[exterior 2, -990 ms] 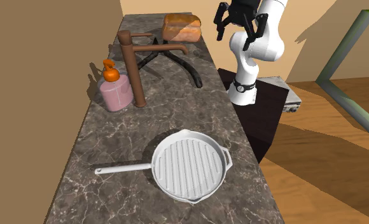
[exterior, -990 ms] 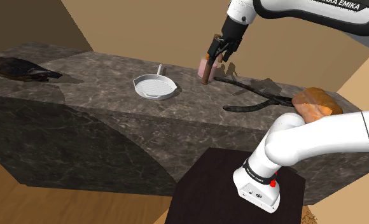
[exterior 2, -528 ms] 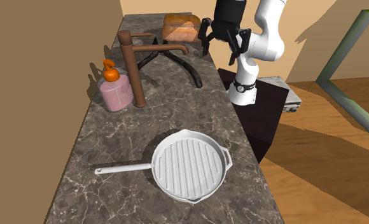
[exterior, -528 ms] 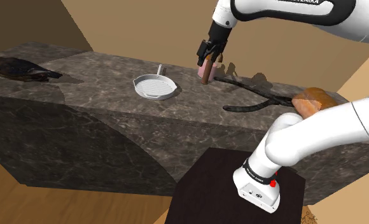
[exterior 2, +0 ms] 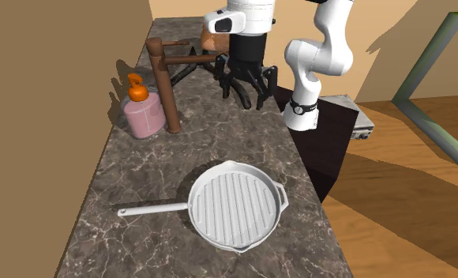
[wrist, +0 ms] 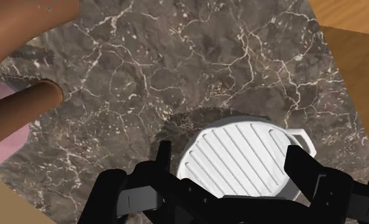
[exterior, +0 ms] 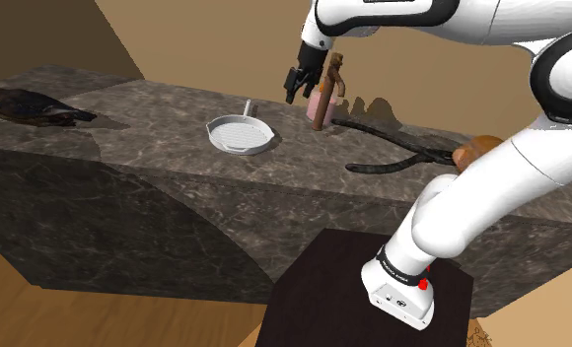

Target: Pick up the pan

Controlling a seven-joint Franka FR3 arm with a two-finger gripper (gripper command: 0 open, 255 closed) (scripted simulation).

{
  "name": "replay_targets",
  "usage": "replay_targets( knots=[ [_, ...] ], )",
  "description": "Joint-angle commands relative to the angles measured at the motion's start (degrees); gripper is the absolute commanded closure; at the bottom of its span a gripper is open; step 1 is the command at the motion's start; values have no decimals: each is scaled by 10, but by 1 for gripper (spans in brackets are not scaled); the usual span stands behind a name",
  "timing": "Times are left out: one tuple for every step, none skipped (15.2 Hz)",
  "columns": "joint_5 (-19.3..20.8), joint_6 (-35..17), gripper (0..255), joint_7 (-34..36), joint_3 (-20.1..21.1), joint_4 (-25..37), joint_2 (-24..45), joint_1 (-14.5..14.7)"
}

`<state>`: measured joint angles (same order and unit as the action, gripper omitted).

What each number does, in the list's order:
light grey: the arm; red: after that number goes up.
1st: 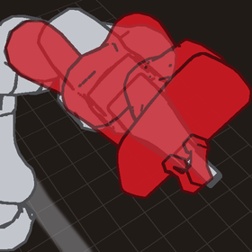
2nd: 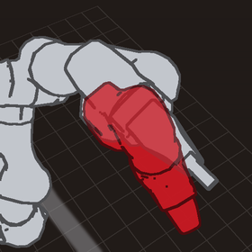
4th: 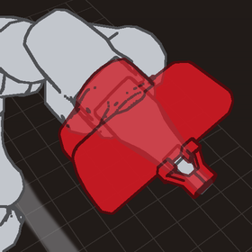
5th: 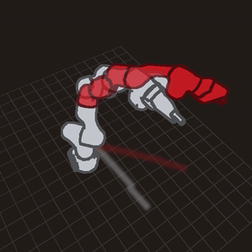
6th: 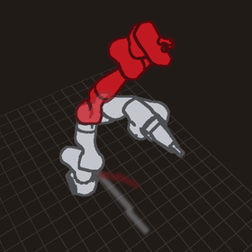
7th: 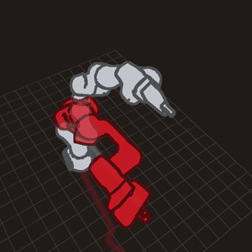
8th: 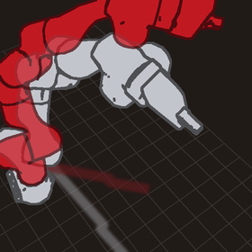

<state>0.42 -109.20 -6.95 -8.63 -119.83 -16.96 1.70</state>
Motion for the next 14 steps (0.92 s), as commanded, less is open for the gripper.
replay_targets(
  knots=[
    [-13,-10,0,-31,-12,33,51,3],
    [-21,-12,0,-45,-17,50,75,3],
    [-28,-14,0,-59,-20,68,100,4],
    [-36,-15,0,-73,-24,86,124,4],
    [-45,-16,0,-86,-26,105,149,4],
    [-53,-15,0,-99,-28,126,174,3],
    [-62,-13,0,-112,-29,147,199,1],
    [-70,-11,0,-125,-30,169,224,-1],
    [-78,-8,0,-137,-30,193,249,-3],
    [-86,-4,0,-148,-29,217,275,-6],
    [-93,1,0,-159,-28,242,301,-9],
    [-101,7,0,-169,-27,269,327,-13],
    [-107,14,0,-179,-25,297,354,-17],
    [-113,22,0,-188,-22,327,381,-21]
  ],
)
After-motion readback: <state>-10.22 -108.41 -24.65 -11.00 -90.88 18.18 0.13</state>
